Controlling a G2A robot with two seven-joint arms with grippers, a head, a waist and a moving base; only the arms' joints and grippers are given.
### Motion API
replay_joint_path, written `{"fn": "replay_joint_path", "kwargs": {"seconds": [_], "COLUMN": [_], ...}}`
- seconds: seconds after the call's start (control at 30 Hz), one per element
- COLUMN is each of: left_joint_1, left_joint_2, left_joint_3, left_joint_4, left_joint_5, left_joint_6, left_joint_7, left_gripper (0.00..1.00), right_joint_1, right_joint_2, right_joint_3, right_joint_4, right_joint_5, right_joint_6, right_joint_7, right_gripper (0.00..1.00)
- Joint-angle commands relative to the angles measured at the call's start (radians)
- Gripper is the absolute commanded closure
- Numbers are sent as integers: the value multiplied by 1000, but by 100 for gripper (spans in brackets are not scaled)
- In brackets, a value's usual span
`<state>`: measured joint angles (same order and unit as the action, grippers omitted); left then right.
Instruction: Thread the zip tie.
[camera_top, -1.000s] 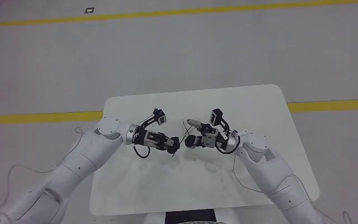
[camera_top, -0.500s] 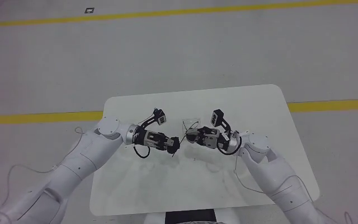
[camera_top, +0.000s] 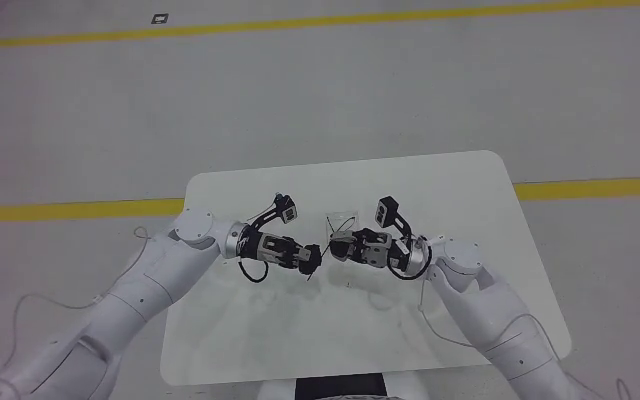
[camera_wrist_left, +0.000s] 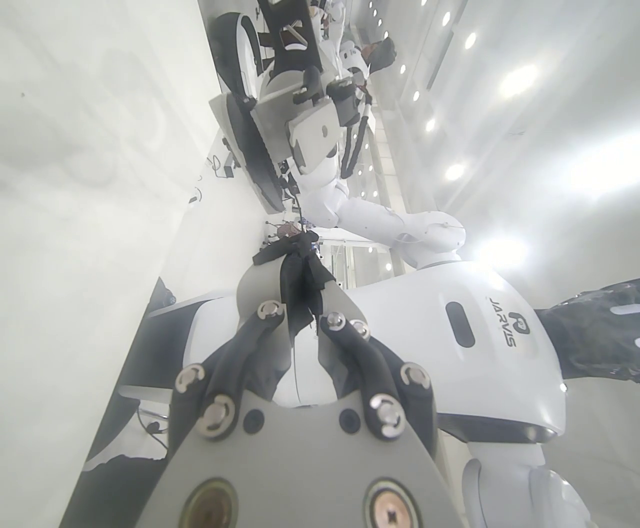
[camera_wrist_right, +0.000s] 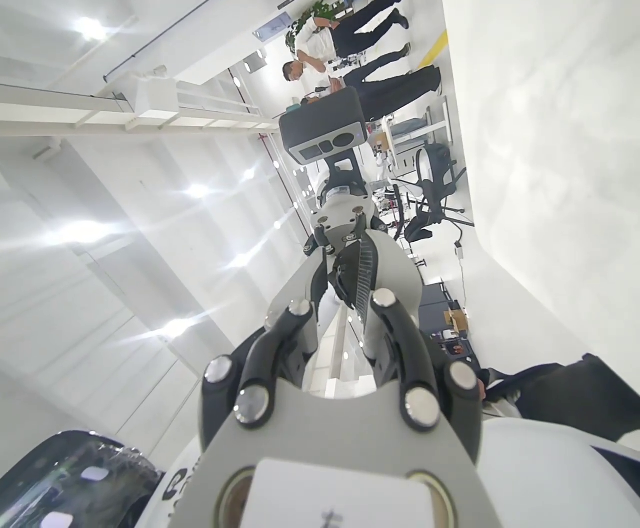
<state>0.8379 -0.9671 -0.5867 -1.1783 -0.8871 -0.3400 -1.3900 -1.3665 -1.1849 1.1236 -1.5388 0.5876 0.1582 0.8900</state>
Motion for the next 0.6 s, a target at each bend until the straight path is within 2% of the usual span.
{"fn": "replay_joint_path", "kwargs": {"seconds": [0.0, 0.2, 0.4, 0.57], "left_joint_1": [0, 0, 0, 0], "left_joint_2": [0, 0, 0, 0], "left_joint_3": [0, 0, 0, 0], "left_joint_4": [0, 0, 0, 0], "left_joint_5": [0, 0, 0, 0], "left_joint_6": [0, 0, 0, 0], "left_joint_7": [0, 0, 0, 0], "left_gripper": [100, 100, 100, 100], "right_joint_1": [1, 6, 8, 8], "right_joint_2": [0, 2, 3, 5], "right_joint_3": [-1, -7, -12, -15], "right_joint_4": [-2, -6, -10, -13], "right_joint_5": [0, 0, -3, -10], "right_joint_6": [-1, 0, -1, -2], "right_joint_7": [-1, 0, -1, -6], "right_gripper": [86, 90, 100, 100]}}
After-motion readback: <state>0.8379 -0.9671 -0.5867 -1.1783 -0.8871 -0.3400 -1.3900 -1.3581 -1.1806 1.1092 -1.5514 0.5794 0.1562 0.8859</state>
